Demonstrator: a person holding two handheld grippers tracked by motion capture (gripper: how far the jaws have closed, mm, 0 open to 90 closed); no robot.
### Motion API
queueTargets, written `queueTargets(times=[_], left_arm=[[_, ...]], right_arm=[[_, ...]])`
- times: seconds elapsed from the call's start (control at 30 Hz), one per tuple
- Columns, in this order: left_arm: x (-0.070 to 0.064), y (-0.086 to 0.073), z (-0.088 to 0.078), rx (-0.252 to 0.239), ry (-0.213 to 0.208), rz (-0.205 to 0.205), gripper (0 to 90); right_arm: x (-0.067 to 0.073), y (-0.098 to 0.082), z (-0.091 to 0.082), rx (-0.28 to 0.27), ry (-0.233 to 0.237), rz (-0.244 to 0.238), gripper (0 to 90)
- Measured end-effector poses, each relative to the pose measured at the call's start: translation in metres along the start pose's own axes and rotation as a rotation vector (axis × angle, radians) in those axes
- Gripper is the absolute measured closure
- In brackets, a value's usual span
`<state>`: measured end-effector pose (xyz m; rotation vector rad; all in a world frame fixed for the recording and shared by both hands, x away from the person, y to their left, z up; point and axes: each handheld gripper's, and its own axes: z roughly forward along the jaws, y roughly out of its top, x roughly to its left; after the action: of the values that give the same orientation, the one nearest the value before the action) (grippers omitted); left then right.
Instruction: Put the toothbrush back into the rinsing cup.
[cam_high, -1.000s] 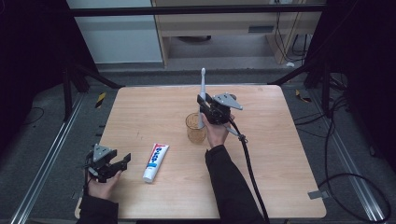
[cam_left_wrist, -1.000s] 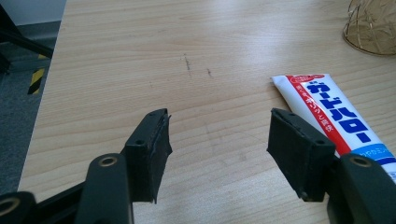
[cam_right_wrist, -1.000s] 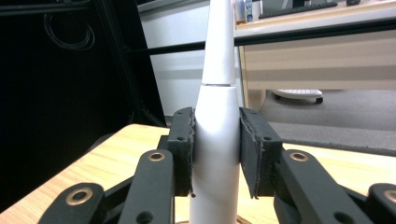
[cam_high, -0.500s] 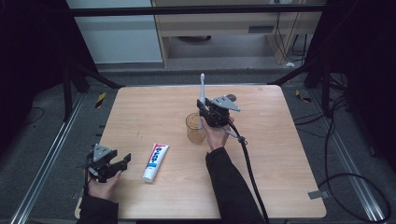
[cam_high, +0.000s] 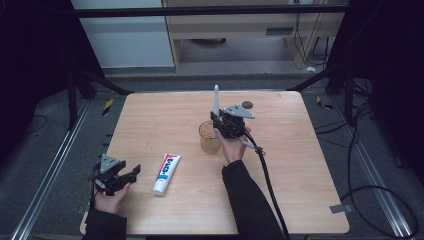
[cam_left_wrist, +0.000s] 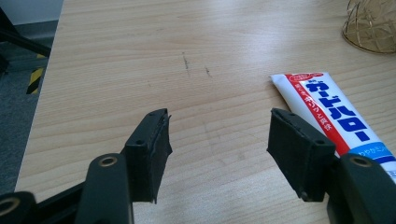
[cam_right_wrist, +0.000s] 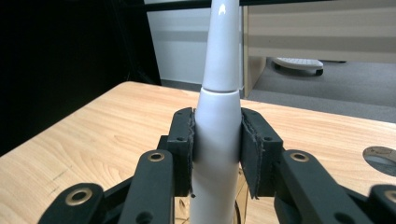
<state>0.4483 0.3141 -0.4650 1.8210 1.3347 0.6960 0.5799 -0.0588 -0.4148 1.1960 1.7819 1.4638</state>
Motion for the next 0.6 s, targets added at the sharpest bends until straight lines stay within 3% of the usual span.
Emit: queueTargets(times=[0.13, 0.6], left_arm=[[0.000, 0.000, 0.000, 0.001, -0.001, 0.000, 38.1], [0.000, 0.000, 0.000, 0.000, -0.004, -0.001, 38.1]], right_arm=[[0.000, -0.002, 0.000, 0.031, 0.001, -0.020, 67.3], [-0.005, -0.012, -0.003, 0.081, 0.014, -0.022, 67.3]])
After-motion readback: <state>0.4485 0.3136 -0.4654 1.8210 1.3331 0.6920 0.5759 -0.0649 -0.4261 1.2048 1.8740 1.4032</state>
